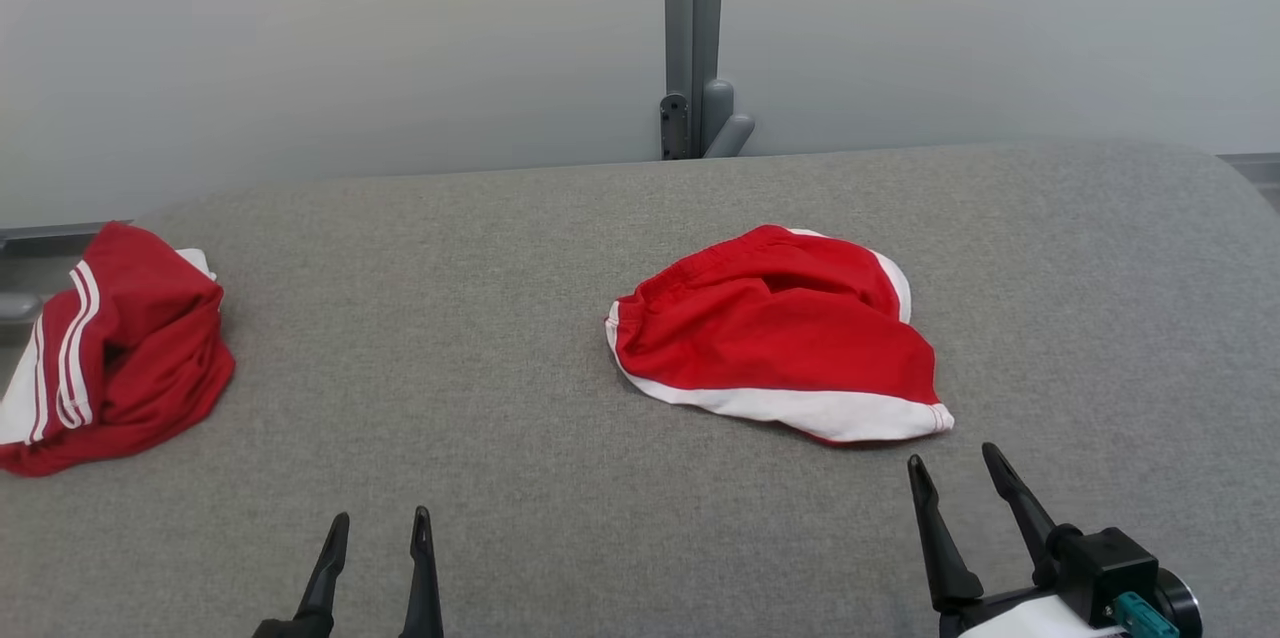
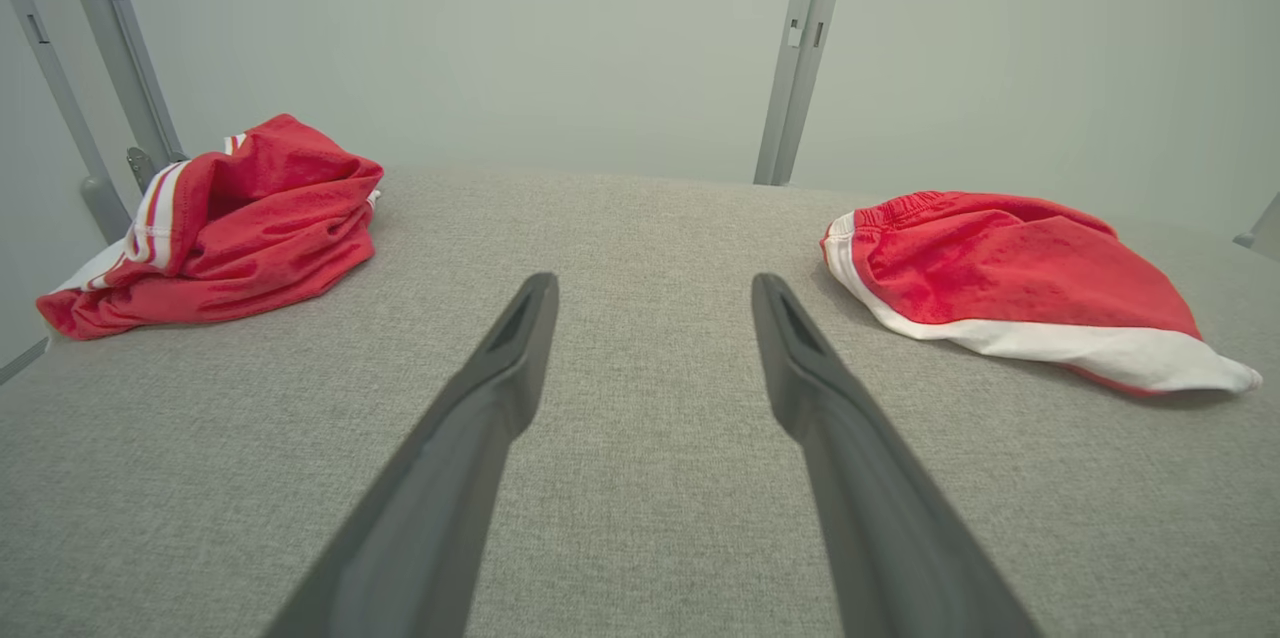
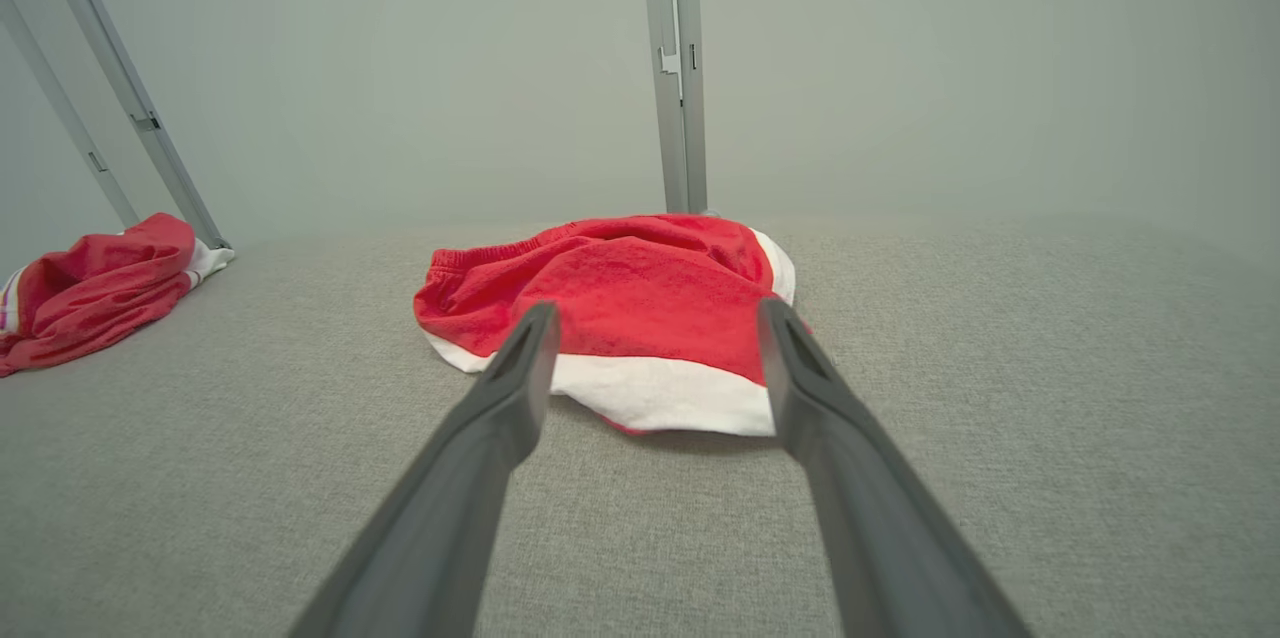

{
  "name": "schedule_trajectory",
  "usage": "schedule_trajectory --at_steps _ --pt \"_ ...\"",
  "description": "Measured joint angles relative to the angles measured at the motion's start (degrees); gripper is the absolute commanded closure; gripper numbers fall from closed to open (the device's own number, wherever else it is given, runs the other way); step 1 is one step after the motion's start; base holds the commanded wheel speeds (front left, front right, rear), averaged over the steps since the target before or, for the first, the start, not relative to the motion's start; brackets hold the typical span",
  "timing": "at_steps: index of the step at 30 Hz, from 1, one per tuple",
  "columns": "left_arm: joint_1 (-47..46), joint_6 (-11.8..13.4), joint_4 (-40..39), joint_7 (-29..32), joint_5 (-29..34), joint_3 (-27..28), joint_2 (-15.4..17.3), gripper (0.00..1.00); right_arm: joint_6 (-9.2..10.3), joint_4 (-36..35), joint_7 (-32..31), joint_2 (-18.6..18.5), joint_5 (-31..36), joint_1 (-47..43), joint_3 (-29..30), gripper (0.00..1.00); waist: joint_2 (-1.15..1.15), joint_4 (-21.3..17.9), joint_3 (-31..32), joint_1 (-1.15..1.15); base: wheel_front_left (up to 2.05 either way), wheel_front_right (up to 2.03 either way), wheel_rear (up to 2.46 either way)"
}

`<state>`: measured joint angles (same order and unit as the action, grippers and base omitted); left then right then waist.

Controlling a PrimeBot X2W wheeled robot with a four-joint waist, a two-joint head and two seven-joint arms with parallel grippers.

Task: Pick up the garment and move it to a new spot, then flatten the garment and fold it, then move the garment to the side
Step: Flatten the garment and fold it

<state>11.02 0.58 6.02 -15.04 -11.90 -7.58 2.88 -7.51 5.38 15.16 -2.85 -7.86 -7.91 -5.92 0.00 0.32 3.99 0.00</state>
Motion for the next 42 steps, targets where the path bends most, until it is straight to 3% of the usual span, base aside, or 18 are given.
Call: schedule_trajectory --at_steps 11,16,30,38,42 --pt "-0.6 -0.05 -0.15 -0.01 1.72 -2.58 0.0 0.0 0.0 4.03 0.0 -0.14 0.1 3.6 -2.7 0.0 0.0 2.44 -1.06 0.0 0.0 0.0 0.0" --pt "-1.32 -0.13 0.16 -0.01 1.72 -4.41 -0.01 0.0 0.0 10.26 0.0 -0.83 1.2 7.79 -3.81 0.0 0.0 4.49 -2.21 0.0 0.0 0.0 0.0" --pt "-5.55 -0.01 1.01 -0.01 0.67 -8.54 -0.02 0.0 -0.01 30.78 0.0 -2.13 8.75 21.59 6.83 0.0 0.0 10.36 -8.2 0.0 0.0 0.0 0.0" --pt "-6.59 0.25 1.43 0.0 0.83 -9.15 -0.02 0.0 -0.01 34.82 0.0 -1.05 10.68 23.29 19.57 0.0 0.0 12.66 -9.48 0.0 0.0 0.0 0.0" --pt "-6.38 0.26 1.54 0.0 0.99 -8.91 -0.02 0.0 0.0 38.56 0.0 -0.43 11.89 23.24 22.97 0.0 0.0 12.27 -9.26 0.0 0.0 0.0 0.0"
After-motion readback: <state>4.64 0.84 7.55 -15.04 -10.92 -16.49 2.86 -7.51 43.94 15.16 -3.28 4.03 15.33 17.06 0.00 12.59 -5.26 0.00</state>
